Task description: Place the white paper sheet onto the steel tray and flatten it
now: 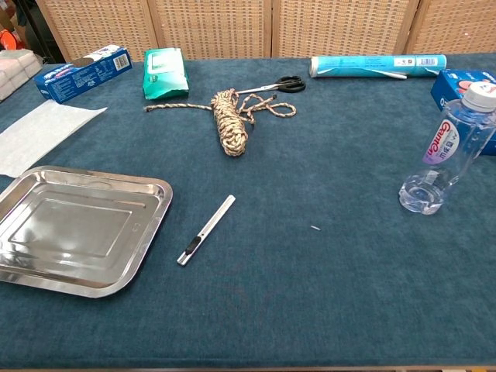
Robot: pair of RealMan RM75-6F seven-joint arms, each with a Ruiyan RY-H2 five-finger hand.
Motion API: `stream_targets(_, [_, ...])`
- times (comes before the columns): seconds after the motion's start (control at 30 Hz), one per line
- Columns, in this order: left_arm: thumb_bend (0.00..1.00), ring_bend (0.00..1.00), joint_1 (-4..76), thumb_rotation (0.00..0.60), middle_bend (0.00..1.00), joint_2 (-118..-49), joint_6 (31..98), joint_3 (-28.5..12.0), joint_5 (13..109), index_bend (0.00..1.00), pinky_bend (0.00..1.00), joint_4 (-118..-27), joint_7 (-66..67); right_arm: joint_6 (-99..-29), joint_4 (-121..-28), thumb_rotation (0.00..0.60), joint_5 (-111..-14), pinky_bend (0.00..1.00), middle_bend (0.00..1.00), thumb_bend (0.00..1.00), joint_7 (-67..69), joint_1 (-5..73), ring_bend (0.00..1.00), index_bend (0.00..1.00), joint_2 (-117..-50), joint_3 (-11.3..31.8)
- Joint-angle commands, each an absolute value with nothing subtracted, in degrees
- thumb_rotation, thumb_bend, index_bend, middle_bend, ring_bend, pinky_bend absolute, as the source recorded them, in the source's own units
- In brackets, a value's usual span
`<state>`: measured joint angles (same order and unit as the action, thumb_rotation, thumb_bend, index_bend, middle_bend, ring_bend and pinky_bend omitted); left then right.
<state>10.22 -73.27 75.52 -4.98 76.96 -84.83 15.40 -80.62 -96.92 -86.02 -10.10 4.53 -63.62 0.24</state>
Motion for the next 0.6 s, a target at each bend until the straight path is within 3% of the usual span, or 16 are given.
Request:
stream_targets(0.03, [0.34,0.0,11.57,0.356,0.0,-73.73,72.92,-5.17,75.93,0.1,0.0,-82.24,14.75,-80.67,-96.92,0.6,-86.02,0.0,0.0,0.0,-10.02,4.51,0.0,0.0,-63.59,0.26])
stream_targets(0.27, [0.41,0.0,14.11,0.485,0.0,-75.32,67.3,-5.06,74.21,0.1,0.0,-76.92,13.53,-80.64,-96.86,0.6,-85.93,0.0,0.0,0.0,-9.77,4.54,0.0,0.0,-63.53,0.36])
stream_targets(0.6, [0.42,0.0,17.1,0.498,0.0,-78.47,64.59,-6.23,73.41,0.11,0.0,-69.29,12.67,-80.76,-96.83,0.6,-85.88,0.0,0.0,0.0,-9.36,4.5,0.0,0.0,-63.37,0.47])
